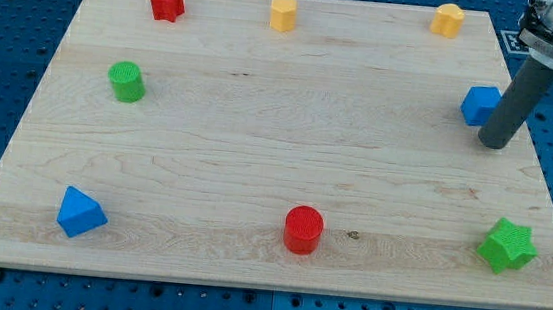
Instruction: Push the green star diagonally to the blue cube
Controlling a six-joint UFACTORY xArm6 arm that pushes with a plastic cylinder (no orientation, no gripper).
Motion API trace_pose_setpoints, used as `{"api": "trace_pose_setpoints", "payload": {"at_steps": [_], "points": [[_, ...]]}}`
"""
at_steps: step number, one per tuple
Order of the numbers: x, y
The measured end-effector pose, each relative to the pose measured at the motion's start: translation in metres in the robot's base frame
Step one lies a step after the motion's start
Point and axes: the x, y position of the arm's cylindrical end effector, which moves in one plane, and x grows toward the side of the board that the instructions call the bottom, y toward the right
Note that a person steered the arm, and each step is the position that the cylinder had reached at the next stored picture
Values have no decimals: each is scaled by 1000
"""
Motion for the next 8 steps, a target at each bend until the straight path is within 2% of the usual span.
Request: {"api": "trace_pose_setpoints", "payload": {"at_steps": [2,4,7,8], "points": [[22,0],[38,42],[152,94],[163,85]]}}
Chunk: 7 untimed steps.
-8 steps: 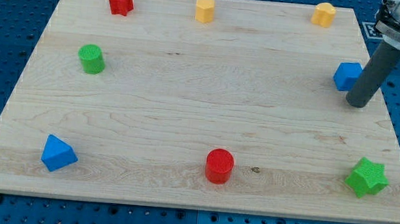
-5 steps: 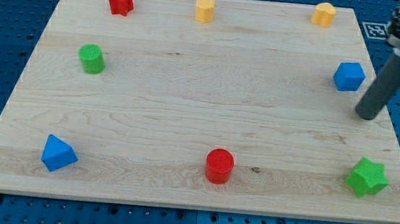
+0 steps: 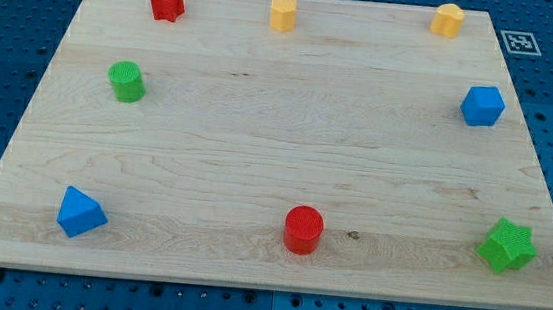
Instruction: Push the green star diagonally to the blue cube
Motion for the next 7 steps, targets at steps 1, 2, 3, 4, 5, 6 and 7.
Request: {"api": "trace_pose_setpoints", "payload": {"at_steps": [1,2,3,4,5,6,7], "points": [[1,-27],[1,-29],[9,-33],[-7,-69],[-21,-94],[-25,-139],[-19,-142]]}}
